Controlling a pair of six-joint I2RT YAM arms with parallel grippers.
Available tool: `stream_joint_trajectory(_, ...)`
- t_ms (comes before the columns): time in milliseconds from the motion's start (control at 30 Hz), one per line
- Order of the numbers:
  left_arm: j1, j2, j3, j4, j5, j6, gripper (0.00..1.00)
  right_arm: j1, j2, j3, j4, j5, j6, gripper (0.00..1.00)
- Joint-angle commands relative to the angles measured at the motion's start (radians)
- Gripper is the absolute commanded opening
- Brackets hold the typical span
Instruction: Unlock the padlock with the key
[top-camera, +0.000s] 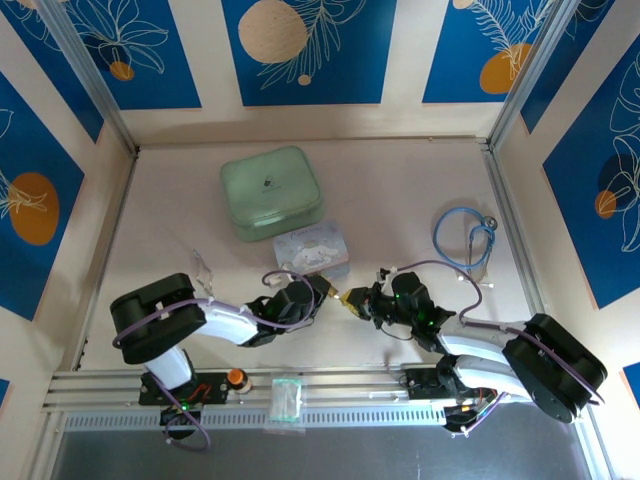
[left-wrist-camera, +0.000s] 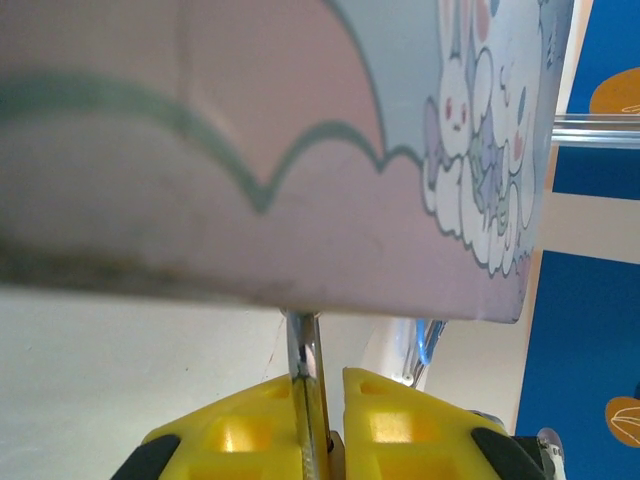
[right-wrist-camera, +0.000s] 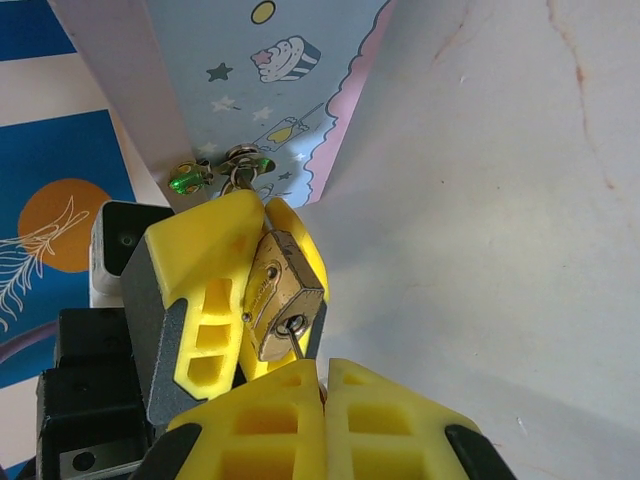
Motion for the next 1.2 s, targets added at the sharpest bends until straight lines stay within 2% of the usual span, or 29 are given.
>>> stream_joint_trajectory(0,0.003,0.025,-0.008,0.047,0.057,-0.084,0.11,0.003,-0.013,0.003,0.056,0.026,0.017,0.00)
stream_joint_trajectory(300,-0.004,0.001,0.001,0.020,0.055,-0.074,0.12,0.011,-0.058,0.014,0.005,0.096,0.040,0.00)
stream_joint_trajectory(700,-0.005,-0.031,0.041,-0.020,0.021,-0.036,0.12,0.056,0.034,0.000,0.100,0.122,0.093,0.00)
stream_joint_trajectory(900,-0.012,-0.058,0.063,-0.070,0.019,-0.012,0.12,0.052,0.026,-0.003,0.115,0.138,0.106,0.00)
stream_joint_trajectory(1167,-0.020,-0.055,0.107,-0.082,0.037,0.043,0.12,0.090,0.098,-0.028,0.267,0.195,0.282,0.00)
